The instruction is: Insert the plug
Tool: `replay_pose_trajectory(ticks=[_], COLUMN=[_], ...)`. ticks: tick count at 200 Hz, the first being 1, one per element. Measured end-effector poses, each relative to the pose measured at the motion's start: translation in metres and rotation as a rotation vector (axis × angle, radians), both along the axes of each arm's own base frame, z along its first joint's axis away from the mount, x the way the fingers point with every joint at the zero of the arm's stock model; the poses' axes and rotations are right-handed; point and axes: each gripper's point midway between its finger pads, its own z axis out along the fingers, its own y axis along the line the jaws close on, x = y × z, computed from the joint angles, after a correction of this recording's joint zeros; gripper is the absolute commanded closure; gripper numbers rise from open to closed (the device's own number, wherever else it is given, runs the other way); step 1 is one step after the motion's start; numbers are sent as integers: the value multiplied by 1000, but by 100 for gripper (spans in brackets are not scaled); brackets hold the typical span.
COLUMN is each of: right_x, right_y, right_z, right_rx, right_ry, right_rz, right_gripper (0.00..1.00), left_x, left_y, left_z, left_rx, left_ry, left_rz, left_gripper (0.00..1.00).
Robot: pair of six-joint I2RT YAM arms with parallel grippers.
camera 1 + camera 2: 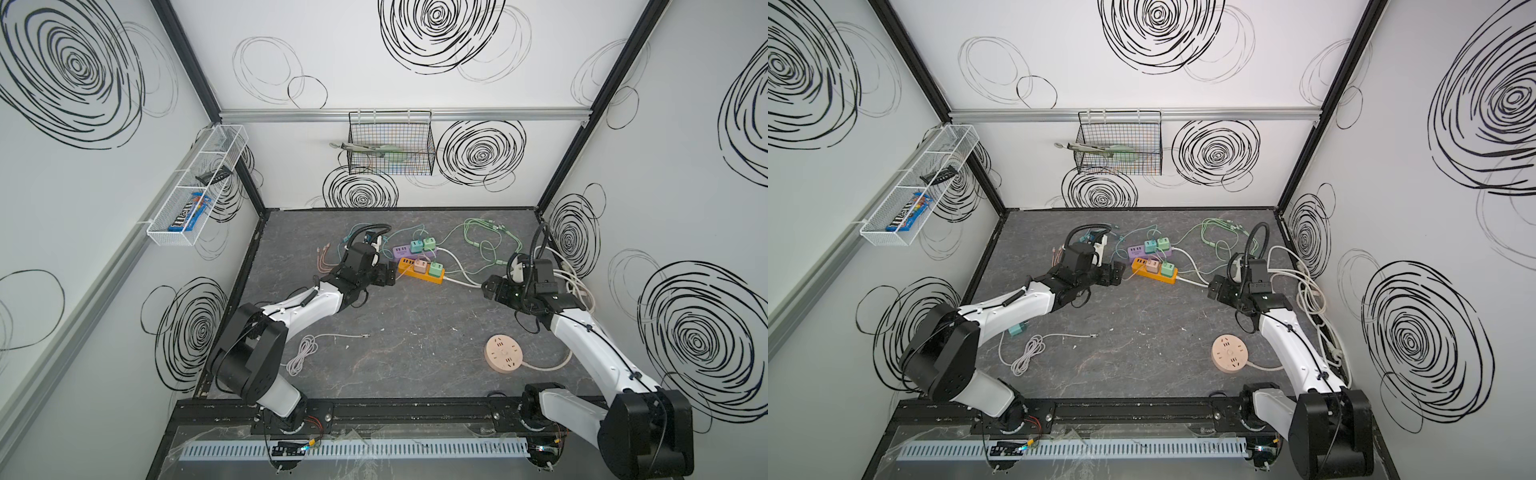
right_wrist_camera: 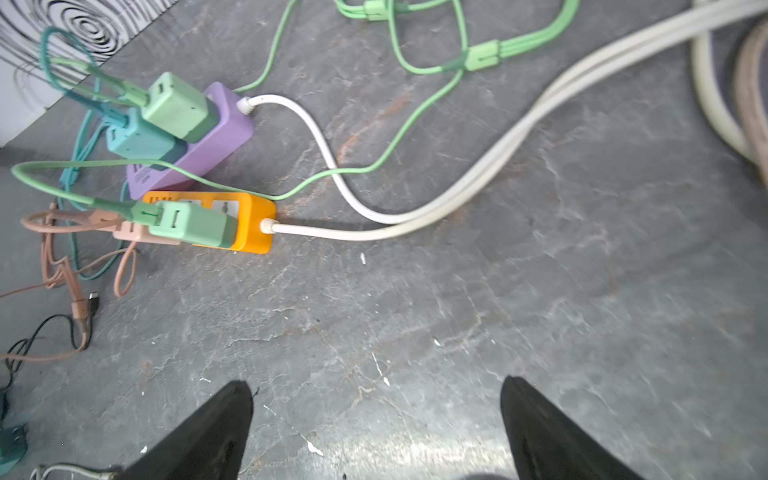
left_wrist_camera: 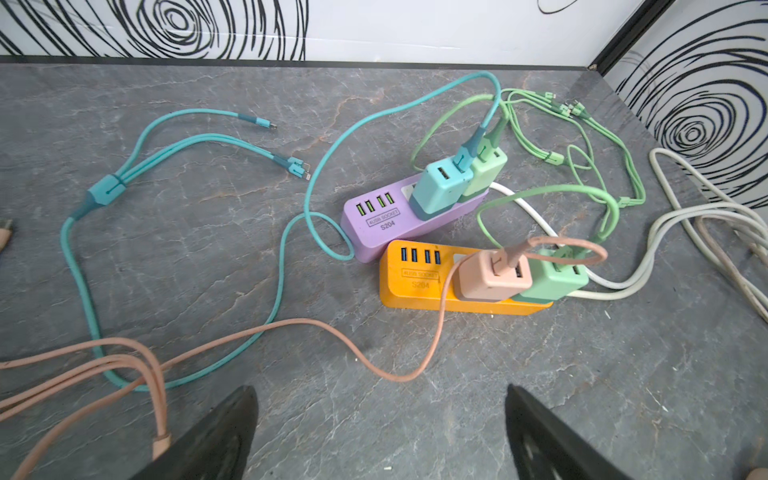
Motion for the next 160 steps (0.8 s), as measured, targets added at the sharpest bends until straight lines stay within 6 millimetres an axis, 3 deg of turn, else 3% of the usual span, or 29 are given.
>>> replay_pose_trajectory(ticks=[29,59,121,160], right_x=[-22,-48,-90,-98], right_y=[-19,-31,-36,-30], right_z=[-4,-21,-63,-74], right_rx=[23,42,59,75], right_ry=[64,171,357,425], right_rz=[-137,-271,-399,-395], right_gripper=[3,3,3,3], left_x=[-5,-8,-12,-14], left_y=[9,20,42,60], left_z=[17,33,52,47], left_rx=[-1,-19,-59,-42], left_ry=[-19,-31,-64,-44], left_rz=[31,55,137,195], left_gripper=[4,4,4,4])
